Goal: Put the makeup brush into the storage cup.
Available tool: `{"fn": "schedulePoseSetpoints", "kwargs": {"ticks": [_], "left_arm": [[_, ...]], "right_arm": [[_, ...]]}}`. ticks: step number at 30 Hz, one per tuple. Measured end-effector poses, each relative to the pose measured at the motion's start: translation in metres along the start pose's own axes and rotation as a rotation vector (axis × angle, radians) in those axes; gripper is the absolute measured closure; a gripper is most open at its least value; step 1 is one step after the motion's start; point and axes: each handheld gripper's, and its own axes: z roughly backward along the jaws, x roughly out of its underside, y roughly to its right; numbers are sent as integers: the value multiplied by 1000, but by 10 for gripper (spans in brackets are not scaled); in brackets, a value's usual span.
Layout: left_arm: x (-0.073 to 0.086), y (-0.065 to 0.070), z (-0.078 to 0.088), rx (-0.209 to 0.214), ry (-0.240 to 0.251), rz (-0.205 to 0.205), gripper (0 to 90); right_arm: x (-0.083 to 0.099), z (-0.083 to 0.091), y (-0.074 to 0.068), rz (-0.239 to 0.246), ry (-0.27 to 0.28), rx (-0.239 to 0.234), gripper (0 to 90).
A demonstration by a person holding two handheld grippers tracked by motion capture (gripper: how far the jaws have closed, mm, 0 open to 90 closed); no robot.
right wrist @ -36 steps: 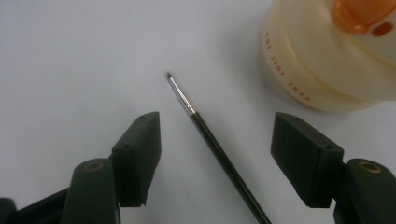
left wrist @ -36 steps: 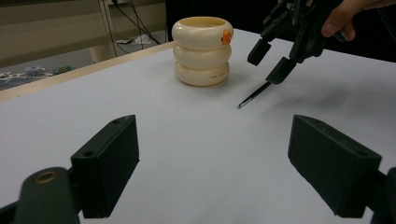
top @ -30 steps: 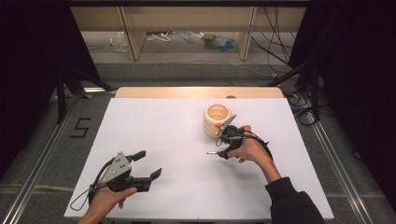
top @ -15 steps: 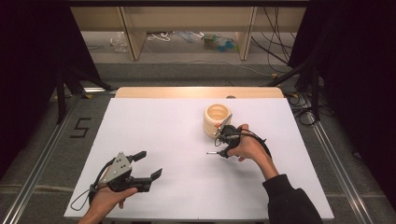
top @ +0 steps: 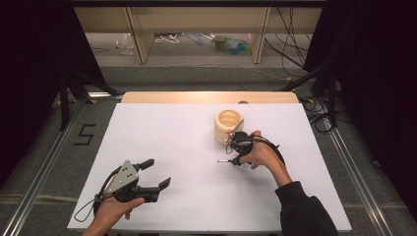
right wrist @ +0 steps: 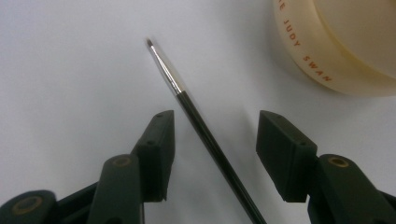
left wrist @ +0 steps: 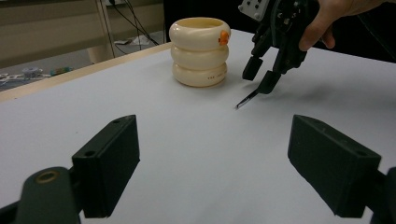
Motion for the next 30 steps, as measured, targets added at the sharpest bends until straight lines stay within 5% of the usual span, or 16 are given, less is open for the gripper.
{"fn": "schedulePoseSetpoints", "kwargs": {"ticks": [24,30], "left_arm": [[0,0,-1,1,-4,2,167],[0,0,-1,0,-5,6,168]], "right_arm": [[-2,-6,3,-19,-47,-49,599],[-8,-6,0,-5,-95,-42,654]]}}
